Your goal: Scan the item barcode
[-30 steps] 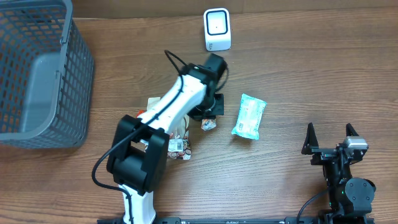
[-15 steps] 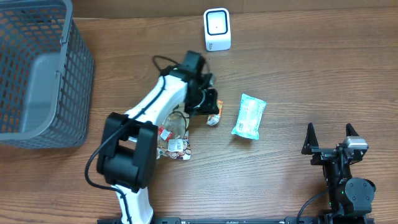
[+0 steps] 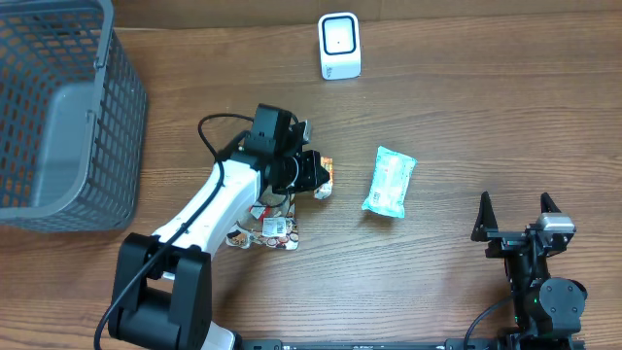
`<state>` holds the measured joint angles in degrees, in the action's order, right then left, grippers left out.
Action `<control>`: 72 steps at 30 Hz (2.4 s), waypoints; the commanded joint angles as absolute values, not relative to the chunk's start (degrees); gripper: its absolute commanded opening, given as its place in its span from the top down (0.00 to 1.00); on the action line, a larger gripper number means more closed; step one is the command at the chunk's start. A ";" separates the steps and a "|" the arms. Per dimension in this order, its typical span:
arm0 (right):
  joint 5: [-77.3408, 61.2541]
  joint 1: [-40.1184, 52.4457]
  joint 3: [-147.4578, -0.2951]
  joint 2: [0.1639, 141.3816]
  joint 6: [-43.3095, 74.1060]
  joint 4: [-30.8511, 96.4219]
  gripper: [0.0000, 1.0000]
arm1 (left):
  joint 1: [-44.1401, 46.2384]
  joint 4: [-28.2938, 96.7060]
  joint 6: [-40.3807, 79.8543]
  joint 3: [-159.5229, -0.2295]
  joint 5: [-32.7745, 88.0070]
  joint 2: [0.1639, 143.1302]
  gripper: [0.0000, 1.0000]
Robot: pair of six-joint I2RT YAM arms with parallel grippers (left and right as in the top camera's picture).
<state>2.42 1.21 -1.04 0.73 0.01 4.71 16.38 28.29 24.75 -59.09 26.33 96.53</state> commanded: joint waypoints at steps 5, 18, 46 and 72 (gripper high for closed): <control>2.85 0.99 -0.45 0.16 0.21 4.49 0.00 | 12.73 16.01 28.93 -49.12 36.03 96.73 0.96; 2.85 0.99 -0.45 0.16 0.19 4.49 0.00 | 12.36 18.44 26.81 -48.58 29.98 96.73 0.96; 2.85 0.99 -0.45 0.16 0.21 4.49 0.00 | 12.34 24.97 22.28 -52.49 27.14 95.04 0.85; 2.85 0.99 -0.45 0.16 0.21 4.47 0.00 | 12.34 33.21 21.85 -56.75 16.14 93.10 0.87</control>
<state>2.39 1.21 -1.04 0.73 0.03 4.71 12.34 33.06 23.35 -54.19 16.91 94.17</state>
